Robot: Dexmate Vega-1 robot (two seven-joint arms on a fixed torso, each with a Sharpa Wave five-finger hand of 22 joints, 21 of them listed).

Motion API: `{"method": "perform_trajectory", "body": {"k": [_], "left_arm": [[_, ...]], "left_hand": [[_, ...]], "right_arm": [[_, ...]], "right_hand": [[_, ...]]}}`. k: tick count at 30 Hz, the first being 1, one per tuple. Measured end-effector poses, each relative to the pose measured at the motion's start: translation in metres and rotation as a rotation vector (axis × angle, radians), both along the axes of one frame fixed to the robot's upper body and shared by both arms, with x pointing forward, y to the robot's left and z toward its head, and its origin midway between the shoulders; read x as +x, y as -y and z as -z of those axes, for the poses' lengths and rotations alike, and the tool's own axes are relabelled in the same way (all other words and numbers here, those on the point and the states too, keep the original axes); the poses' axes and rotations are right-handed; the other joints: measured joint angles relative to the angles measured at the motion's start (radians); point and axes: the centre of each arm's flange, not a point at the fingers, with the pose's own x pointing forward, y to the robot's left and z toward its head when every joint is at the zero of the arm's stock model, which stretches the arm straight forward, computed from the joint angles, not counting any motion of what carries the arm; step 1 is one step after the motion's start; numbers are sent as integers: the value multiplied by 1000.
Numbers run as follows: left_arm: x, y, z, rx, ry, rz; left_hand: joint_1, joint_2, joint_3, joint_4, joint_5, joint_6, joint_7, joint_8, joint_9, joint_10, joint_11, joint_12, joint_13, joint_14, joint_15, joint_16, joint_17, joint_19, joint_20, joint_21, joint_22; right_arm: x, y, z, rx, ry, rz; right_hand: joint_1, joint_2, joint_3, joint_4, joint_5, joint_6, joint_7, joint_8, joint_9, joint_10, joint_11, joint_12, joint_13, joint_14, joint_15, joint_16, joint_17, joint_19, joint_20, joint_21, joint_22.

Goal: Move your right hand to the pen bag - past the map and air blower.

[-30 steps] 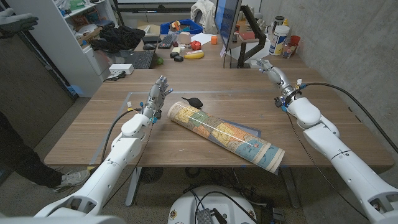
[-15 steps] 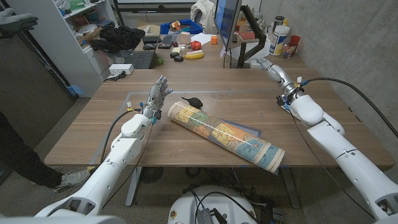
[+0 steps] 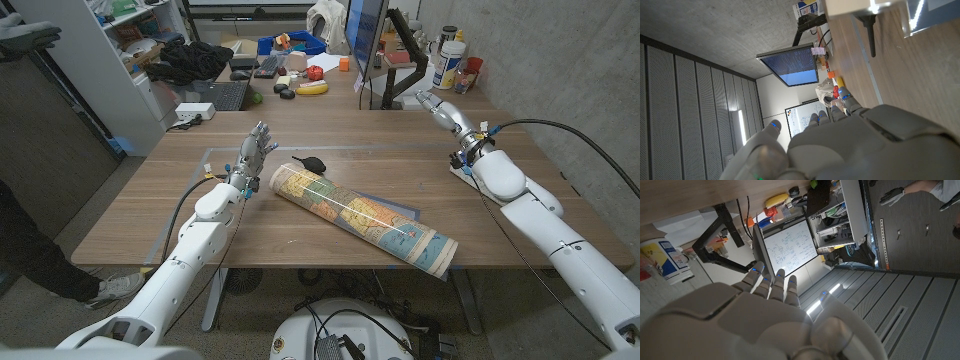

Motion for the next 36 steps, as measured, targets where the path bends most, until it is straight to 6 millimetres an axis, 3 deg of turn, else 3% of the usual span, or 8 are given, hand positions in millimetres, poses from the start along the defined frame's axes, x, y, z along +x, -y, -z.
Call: {"method": "perform_trajectory", "body": {"k": [36], "left_arm": [[-1, 2, 0, 3, -1, 2]], "left_hand": [[4, 4, 0, 0, 0, 0, 0, 0, 0, 0, 0, 0, 0, 0, 0, 0, 0, 0, 0, 0, 0]], "right_arm": [[-15, 18, -8, -129, 23, 158]], "right_hand": [[14, 7, 4, -13, -4, 21, -7, 8, 0, 20, 2, 6, 0, 18, 0, 0, 0, 9, 2, -8, -2]]}}
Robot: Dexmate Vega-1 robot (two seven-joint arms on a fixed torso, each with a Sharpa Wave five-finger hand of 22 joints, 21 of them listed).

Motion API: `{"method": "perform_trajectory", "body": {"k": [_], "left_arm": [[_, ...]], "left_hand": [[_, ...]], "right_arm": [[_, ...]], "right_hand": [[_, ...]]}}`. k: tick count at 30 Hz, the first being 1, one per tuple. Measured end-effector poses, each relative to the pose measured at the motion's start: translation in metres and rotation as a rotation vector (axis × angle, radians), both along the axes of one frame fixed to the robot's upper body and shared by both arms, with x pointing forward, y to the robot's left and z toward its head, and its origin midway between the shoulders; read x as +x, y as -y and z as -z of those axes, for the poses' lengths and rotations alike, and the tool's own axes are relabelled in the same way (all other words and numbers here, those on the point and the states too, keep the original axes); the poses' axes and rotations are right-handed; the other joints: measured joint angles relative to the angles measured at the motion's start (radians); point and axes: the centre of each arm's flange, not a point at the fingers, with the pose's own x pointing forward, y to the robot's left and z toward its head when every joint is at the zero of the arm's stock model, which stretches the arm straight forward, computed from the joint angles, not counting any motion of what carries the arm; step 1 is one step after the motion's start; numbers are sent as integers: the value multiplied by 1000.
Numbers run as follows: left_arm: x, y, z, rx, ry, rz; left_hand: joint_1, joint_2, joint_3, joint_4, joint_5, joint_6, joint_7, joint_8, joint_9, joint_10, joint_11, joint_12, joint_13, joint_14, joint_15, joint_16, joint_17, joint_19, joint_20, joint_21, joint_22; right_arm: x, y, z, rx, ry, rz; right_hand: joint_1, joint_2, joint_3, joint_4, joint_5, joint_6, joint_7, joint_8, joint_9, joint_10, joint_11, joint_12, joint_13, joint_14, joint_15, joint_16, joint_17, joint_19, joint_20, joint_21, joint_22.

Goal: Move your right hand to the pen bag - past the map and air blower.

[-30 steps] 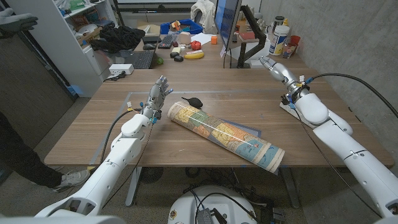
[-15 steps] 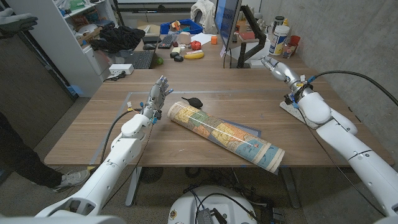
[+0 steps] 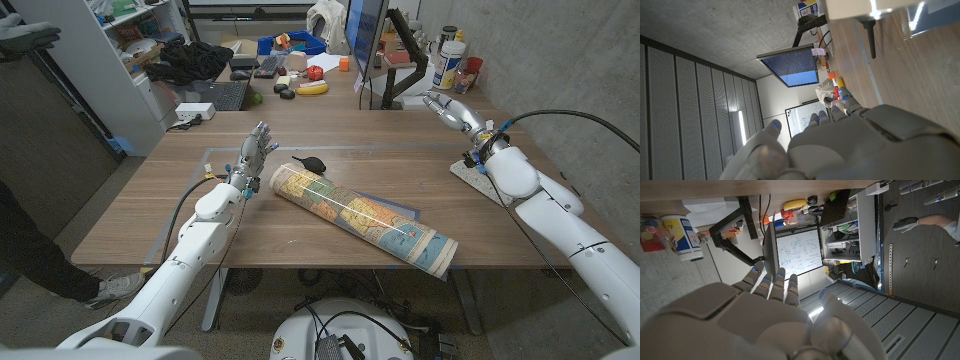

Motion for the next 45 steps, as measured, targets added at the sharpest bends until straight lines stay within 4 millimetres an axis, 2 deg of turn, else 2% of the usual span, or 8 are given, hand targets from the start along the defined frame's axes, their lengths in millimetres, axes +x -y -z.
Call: {"method": "perform_trajectory", "body": {"k": [45], "left_arm": [[-4, 12, 0, 21, -5, 16]], "left_hand": [[0, 0, -5, -3, 0, 0, 0, 0, 0, 0, 0, 0, 0, 0, 0, 4, 0, 0, 0, 0, 0]], "right_arm": [[-7, 19, -16, -210, -24, 148]], "right_hand": [[0, 0, 0, 0, -4, 31, -10, 0, 0, 30, -5, 0, 0, 21, -3, 0, 2, 18, 4, -4, 3]]}}
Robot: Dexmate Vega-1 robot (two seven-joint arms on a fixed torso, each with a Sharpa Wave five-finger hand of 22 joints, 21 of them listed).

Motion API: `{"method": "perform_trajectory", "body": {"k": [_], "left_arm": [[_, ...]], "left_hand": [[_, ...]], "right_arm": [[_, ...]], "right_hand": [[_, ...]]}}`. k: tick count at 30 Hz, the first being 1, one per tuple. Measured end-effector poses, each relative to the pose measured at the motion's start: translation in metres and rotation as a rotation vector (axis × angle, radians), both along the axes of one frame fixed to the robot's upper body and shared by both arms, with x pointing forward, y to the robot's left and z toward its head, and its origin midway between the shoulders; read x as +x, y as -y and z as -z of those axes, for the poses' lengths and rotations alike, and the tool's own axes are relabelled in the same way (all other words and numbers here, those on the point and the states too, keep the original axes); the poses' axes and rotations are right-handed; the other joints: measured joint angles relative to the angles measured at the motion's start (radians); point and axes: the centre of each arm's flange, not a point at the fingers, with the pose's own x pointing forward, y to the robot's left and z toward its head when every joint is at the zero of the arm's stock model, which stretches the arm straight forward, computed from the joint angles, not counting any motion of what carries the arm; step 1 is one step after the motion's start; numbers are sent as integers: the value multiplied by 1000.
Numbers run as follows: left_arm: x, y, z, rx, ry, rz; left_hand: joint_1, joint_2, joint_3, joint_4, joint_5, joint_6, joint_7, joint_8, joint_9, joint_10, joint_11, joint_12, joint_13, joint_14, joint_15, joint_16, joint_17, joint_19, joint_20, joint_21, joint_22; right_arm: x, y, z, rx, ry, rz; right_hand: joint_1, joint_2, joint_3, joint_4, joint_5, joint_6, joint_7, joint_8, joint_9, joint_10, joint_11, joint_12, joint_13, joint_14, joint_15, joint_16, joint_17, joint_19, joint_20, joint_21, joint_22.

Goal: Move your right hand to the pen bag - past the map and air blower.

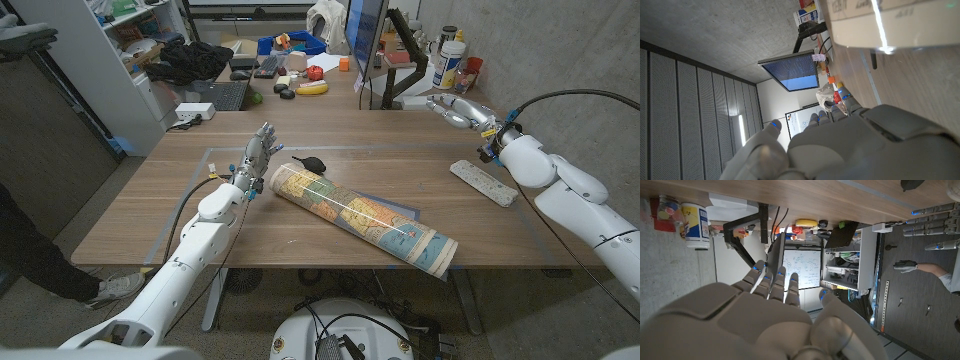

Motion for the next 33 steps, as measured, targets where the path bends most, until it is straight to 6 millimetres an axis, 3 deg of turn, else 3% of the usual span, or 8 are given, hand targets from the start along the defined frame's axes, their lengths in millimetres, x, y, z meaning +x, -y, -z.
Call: {"method": "perform_trajectory", "body": {"k": [22, 33], "left_arm": [[-4, 5, 1, 7, 0, 5], [-4, 5, 2, 8, -1, 6]], "left_hand": [[0, 0, -4, 4, 0, 0, 0, 0, 0, 0, 0, 0, 0, 0, 0, 0, 0, 0, 0, 0, 0], [0, 0, -4, 4, 8, 0, 0, 0, 0, 0, 0, 0, 0, 0, 0, 0, 0, 0, 0, 0, 0]], "right_arm": [[-5, 13, -2, -84, 9, 121], [-6, 18, -6, -124, 17, 179]], "right_hand": [[10, 4, 5, 10, 0, 32, -10, 0, 0, 23, -23, 7, 0, 22, 0, 0, -3, 18, -4, -8, 0], [34, 16, 20, -5, 0, 51, -15, 0, 0, 34, -23, 8, 0, 36, 0, 0, -7, 36, 0, -8, 0]]}}
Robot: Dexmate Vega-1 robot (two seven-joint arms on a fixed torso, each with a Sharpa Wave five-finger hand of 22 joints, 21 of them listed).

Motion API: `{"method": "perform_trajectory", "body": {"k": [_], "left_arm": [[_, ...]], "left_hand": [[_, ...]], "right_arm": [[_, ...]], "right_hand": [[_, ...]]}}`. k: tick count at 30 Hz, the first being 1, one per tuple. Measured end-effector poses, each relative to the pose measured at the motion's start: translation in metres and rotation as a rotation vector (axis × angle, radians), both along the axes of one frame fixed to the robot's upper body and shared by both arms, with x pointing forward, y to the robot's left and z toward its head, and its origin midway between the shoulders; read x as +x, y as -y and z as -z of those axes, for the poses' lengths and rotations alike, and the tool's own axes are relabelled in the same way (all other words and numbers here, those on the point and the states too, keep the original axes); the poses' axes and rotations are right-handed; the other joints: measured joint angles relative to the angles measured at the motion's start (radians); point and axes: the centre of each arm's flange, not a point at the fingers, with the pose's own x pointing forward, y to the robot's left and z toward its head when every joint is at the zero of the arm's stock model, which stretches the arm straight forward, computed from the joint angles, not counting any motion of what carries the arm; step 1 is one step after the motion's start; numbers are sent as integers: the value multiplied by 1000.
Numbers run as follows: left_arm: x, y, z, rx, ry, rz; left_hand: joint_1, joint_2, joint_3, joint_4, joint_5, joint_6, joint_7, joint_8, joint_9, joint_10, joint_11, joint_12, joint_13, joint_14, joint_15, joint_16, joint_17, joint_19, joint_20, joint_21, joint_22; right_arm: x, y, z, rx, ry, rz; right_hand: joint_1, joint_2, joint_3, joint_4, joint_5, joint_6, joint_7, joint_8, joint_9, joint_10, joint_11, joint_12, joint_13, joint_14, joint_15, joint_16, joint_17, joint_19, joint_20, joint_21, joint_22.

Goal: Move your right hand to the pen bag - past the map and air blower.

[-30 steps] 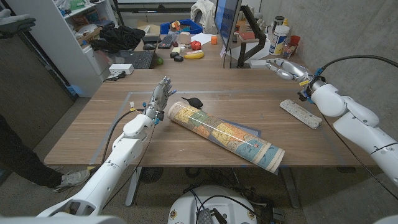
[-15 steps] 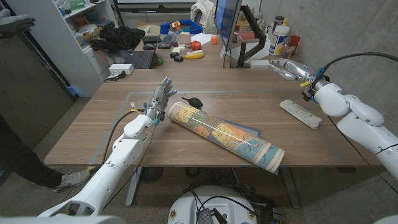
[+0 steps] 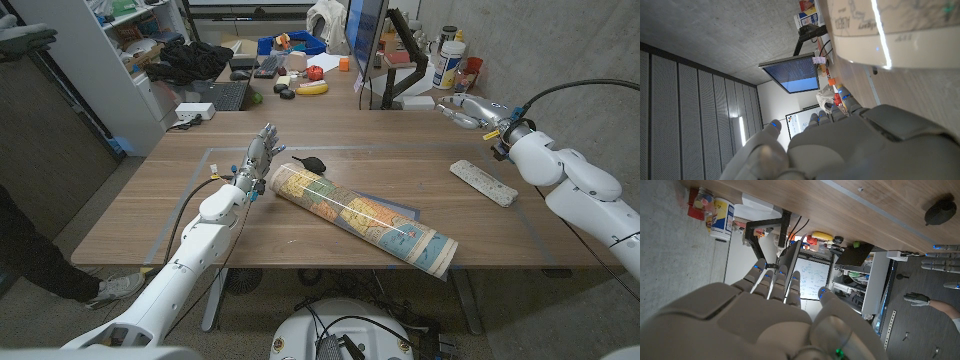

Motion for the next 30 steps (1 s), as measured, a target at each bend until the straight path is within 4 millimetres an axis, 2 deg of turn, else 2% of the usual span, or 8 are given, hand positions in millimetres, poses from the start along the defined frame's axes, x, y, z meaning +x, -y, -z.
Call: {"method": "perform_trajectory", "body": {"k": [30], "left_arm": [[0, -4, 2, 0, -3, -6]], "left_hand": [[0, 0, 0, 0, 0, 0, 0, 0, 0, 0, 0, 0, 0, 0, 0, 0, 0, 0, 0, 0, 0]], "right_arm": [[6, 11, -3, -51, -27, 123]], "right_hand": [[11, 3, 8, -3, -4, 5, -5, 0, 0, 7, -7, 0, 0, 0, 0, 0, 3, 0, 0, 0, 0]]}}
